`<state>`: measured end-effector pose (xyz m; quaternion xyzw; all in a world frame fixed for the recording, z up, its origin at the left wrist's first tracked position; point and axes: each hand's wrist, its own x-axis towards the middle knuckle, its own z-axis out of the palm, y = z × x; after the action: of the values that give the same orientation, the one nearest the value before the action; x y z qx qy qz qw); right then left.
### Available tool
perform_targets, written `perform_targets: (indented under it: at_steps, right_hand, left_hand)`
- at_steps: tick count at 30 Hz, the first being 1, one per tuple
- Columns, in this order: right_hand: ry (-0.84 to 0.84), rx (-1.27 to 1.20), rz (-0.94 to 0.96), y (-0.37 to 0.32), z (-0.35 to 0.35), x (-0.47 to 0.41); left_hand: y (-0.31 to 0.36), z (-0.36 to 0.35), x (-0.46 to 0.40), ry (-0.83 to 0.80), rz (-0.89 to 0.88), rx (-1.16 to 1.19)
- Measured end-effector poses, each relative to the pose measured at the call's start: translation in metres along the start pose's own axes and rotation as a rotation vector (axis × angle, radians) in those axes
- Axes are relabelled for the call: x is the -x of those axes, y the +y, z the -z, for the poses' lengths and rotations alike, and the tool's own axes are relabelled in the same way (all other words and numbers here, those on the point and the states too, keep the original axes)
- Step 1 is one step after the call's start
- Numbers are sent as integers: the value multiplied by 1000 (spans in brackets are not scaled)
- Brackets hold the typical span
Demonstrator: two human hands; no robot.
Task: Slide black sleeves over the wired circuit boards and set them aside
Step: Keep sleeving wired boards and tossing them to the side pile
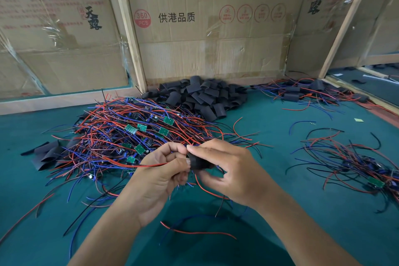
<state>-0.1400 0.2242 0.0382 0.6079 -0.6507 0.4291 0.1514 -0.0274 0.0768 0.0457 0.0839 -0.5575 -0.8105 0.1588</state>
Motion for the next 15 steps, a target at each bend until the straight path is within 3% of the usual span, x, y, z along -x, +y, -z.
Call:
perform_targets:
  at_steps: [8,12,15]
  right_hand:
    - [-2,138,-62,-5,6,-1]
    - [61,267,-231,2,36,-12]
    - [87,406,-218,19,70,-29]
  left_hand:
    - [-5,2,-1,-18,43,94]
    - [-6,6,-1,18,103,182]
    - [-5,5,-2,45,113,223]
